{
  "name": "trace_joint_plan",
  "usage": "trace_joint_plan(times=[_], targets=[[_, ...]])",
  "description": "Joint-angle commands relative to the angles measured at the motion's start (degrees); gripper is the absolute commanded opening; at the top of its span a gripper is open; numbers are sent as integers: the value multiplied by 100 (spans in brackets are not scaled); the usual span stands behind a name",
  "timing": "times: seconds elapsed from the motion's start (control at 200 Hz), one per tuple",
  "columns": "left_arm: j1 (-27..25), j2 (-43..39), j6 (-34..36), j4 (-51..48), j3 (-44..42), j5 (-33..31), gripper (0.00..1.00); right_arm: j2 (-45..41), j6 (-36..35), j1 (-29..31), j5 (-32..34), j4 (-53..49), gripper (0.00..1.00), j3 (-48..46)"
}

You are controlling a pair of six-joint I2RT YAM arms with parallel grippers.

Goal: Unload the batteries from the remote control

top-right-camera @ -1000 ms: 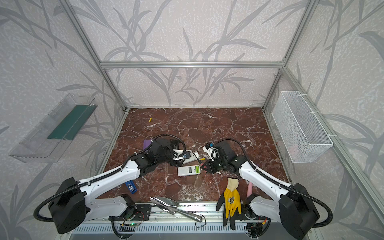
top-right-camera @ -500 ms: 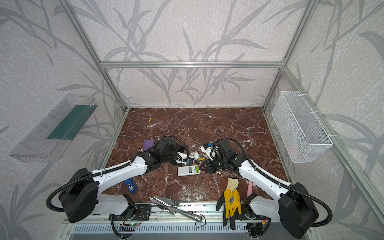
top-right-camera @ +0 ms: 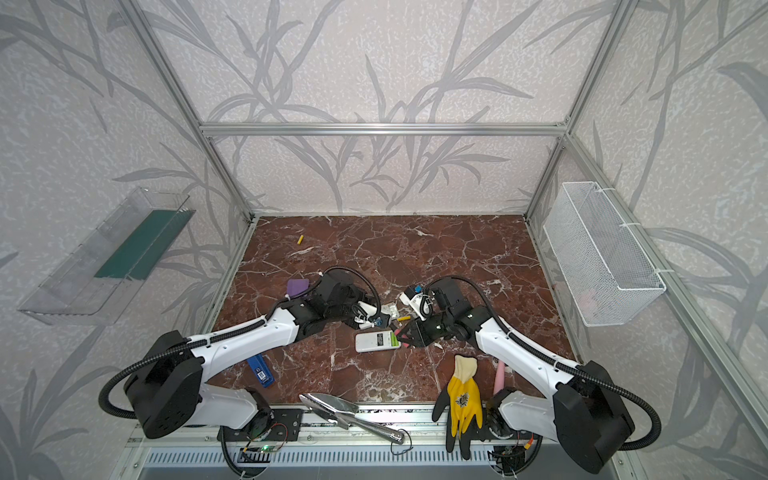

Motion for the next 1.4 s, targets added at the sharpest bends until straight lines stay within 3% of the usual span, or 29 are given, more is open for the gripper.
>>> trace_joint_plan(times=[0.0,0.245,0.435,0.71,0.925,1.295,1.395], targets=[[22,36,127,-157,180,125,22,35,-21,-29,-150,119,3,173],[23,27,232,-368,205,74,0,99,-12,-59,-134,222,5,154],[20,41,275,-508,292,98,0,150,-129,-61,-5,247,11,172],[29,91,203,-1278,665,134,0,-200,-809,-58,671,325,37,168],[38,155,115,-2003,988,105,0,-465,-1533,-59,1051,523,50,166],[106,291,-23,-3016,1311,234,0,-1559,-3008,-57,1810,439,56,-27],[133,418,-147,-3454,1575,296,0,-1705,-3316,-34,1715,473,56,-51]])
